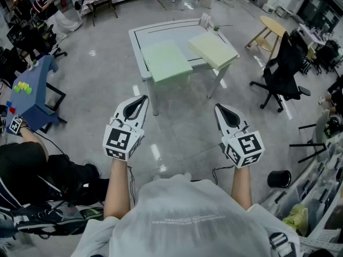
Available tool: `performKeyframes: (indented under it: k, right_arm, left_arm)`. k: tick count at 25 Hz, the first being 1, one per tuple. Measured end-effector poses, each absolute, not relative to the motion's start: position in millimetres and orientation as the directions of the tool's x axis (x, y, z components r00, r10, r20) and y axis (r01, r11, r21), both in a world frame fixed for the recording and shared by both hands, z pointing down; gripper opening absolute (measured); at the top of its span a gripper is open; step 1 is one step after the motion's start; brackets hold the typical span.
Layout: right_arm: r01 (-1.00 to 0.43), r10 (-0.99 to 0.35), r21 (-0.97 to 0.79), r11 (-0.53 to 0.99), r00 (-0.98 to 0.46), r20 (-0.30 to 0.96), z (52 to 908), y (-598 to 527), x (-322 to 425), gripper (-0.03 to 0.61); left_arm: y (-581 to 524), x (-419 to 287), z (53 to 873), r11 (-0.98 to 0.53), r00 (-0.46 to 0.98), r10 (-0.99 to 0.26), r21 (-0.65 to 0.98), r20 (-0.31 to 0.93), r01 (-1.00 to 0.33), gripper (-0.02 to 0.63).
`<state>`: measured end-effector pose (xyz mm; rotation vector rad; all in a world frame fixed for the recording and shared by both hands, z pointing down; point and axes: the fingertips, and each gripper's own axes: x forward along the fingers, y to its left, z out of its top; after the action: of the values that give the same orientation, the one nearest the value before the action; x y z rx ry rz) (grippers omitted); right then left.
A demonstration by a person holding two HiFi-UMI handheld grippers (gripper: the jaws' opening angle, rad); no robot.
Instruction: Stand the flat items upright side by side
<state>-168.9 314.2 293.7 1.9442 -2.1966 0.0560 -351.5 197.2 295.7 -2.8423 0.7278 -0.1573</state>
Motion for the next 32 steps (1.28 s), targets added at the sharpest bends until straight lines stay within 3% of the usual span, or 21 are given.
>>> performKeyframes:
  k: [9,27,28,30,32]
  right_arm:
    - [-0.955,-0.971,0.275,0.107,-0.041,0.236,302.6,306.5,-125.6,0.026]
    - [-0.982,-0.975,0.114,0.151,-0.129,0.180,335.6,311.3,-25.6,0.029]
    - [-0.982,-0.976,0.106,0.155,-0.135,0.173,335.3,306.7,-24.5,0.030]
    - [-0.982,-0.974,0.092,0.164,-0.146,0.171,336.5,295.3,-21.7,0.038]
    - [-0.982,-0.971,0.078,0.170,-0.154,0.181,339.9,281.3,-17.2,0.059]
  left_arm:
    - [176.8,-335.1,302.1,-0.837,0.841,-0.531,-0.215,0.100,-0.503,0.020]
    - [206.0,-274.0,329.4,-0.793,0.789,-0.600,-0.225,0.132,-0.566,0.023]
    - [201.7,-272.6,331.9,-0.794,0.787,-0.601,-0.216,0.137,-0.569,0.028]
    - [189.3,-268.8,338.7,-0.794,0.782,-0.604,-0.197,0.151,-0.575,0.121]
    - [173.3,-263.2,346.5,-0.796,0.781,-0.604,-0.169,0.157,-0.582,0.138]
